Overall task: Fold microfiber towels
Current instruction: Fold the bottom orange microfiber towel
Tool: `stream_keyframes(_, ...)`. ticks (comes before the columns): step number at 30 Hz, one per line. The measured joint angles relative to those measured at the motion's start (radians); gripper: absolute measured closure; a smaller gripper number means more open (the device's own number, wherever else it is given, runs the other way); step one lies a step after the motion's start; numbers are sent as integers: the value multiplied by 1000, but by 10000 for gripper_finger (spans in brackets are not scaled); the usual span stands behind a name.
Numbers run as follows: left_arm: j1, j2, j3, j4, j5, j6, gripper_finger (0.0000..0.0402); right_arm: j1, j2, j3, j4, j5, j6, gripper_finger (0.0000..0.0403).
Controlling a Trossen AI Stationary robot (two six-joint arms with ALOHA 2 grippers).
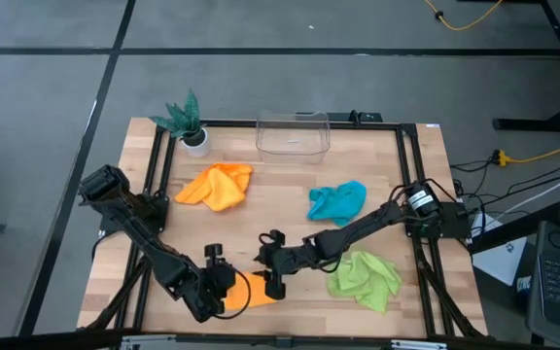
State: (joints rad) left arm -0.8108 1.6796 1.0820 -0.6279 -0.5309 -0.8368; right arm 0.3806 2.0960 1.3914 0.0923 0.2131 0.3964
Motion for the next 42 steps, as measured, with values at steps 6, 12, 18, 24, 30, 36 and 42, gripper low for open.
stream_keyframes(6,-24,-59,34,-102,6,-43,238,67,45,2,249,17,-100,222)
stream_keyframes(12,-53,-137,34,-276,-45,-175,238,111,165,8,499,19,-198,225)
stream_keyframes(18,-70,-151,34,-285,-103,-204,238,95,316,171,488,30,-245,225)
stream_keyframes(24,-70,-147,34,-283,-103,-235,237,57,452,379,197,28,-114,225)
stream_keyframes(30,-69,-147,34,-277,-104,-235,239,54,504,439,124,24,-45,225)
stream_keyframes(36,-69,-147,34,-276,-104,-257,239,53,434,428,58,-4,-149,225)
stream_keyframes(42,-76,-147,34,-276,-78,-309,240,55,249,430,-147,-4,-218,225)
